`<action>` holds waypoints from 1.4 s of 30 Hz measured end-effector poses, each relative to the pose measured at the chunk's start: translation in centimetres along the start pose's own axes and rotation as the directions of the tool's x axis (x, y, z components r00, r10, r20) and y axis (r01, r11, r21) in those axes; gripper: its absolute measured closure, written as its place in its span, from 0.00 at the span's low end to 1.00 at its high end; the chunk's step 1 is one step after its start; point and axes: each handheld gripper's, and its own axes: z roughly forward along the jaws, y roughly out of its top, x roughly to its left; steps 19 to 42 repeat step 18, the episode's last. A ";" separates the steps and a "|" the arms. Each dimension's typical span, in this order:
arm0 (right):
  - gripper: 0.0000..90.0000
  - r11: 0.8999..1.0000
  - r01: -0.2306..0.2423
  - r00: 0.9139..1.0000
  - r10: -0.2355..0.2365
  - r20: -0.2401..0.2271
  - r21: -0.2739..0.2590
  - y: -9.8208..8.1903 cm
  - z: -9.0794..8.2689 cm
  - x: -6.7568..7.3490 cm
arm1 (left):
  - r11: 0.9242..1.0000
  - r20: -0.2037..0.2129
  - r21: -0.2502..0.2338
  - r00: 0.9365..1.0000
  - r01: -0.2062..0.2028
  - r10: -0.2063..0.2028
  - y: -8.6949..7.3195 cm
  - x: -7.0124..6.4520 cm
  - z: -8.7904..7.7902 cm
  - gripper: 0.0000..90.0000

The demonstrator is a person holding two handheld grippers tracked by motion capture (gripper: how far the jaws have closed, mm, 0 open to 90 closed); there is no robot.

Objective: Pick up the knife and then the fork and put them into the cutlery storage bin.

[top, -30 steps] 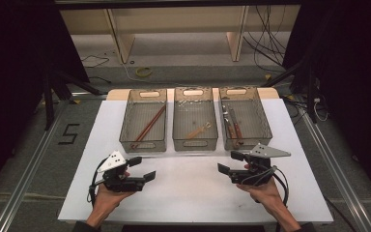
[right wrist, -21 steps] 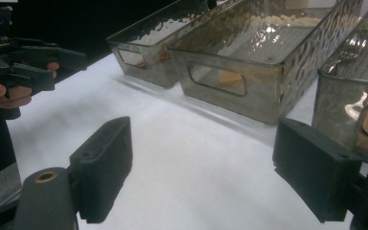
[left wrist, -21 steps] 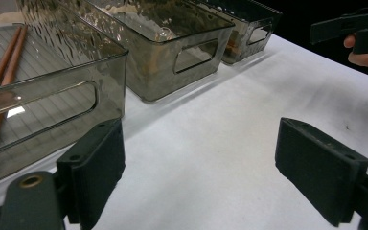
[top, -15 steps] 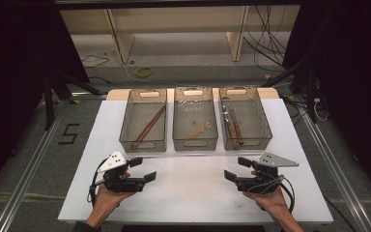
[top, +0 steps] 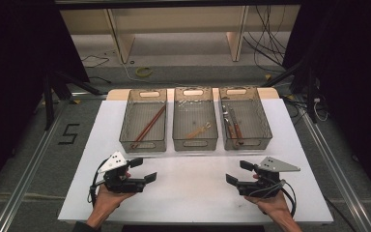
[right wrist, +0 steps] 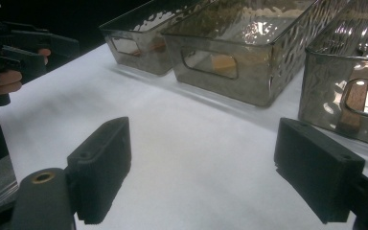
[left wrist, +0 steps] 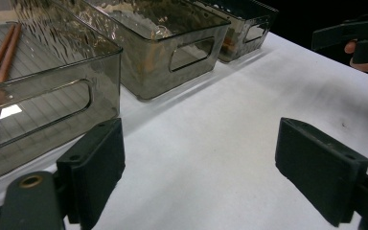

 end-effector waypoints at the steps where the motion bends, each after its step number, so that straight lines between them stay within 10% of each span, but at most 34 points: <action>1: 0.24 1.000 0.001 1.000 -0.001 0.002 -0.001 0.0 0.0 0.0 | 1.000 0.000 0.000 1.000 0.002 -0.002 0.0 0.0 0.0 0.19; 42: 0.24 1.000 0.005 1.000 -0.005 0.012 -0.003 0.0 0.0 -0.1 | 1.000 0.000 0.001 1.000 0.004 -0.004 0.0 0.0 0.1 0.19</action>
